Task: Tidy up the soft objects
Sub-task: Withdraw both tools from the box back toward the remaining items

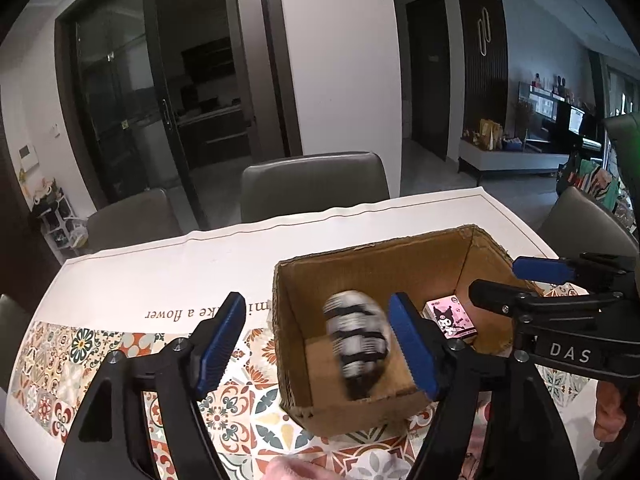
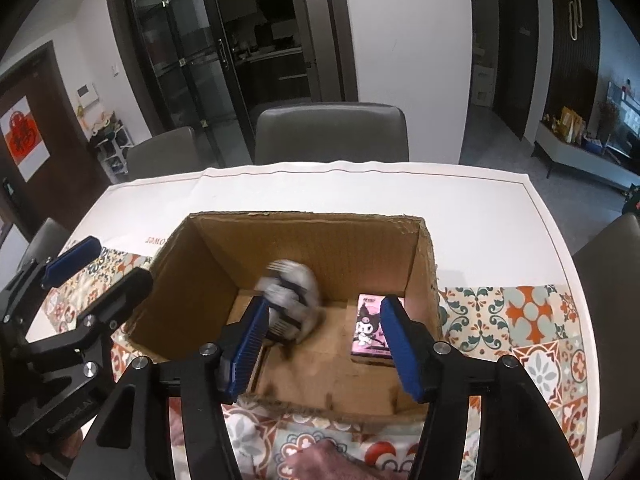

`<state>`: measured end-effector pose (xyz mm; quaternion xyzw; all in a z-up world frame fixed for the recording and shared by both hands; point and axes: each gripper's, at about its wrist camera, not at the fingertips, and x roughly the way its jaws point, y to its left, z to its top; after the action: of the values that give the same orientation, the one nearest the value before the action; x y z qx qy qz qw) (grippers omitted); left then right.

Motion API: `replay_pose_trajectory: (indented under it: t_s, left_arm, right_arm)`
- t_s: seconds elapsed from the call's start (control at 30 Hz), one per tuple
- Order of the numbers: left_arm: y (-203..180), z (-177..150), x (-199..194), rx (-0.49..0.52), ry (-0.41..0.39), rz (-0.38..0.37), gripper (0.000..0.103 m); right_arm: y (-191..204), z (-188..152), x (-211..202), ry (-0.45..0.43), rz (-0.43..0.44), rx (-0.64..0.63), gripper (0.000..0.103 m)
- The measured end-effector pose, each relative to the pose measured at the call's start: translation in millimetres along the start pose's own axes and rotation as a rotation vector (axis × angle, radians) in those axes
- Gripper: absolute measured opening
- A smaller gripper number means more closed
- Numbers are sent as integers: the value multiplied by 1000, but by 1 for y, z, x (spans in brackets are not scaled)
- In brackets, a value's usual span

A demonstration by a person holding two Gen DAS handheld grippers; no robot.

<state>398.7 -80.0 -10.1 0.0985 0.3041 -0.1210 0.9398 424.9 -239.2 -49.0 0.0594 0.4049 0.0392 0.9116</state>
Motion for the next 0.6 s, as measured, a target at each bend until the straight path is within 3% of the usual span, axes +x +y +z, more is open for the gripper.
replay_pose_trajectory:
  t_s: [0.2,0.6]
  left_arm:
    - [5,-2,-22,-21,-26,4,83]
    - [13,-18,-68,-35,-65,37,83]
  right_arm:
    - [7,-6,-23,-33,-4,2,59]
    - [26,-23,-71,-101,-31,-14,60]
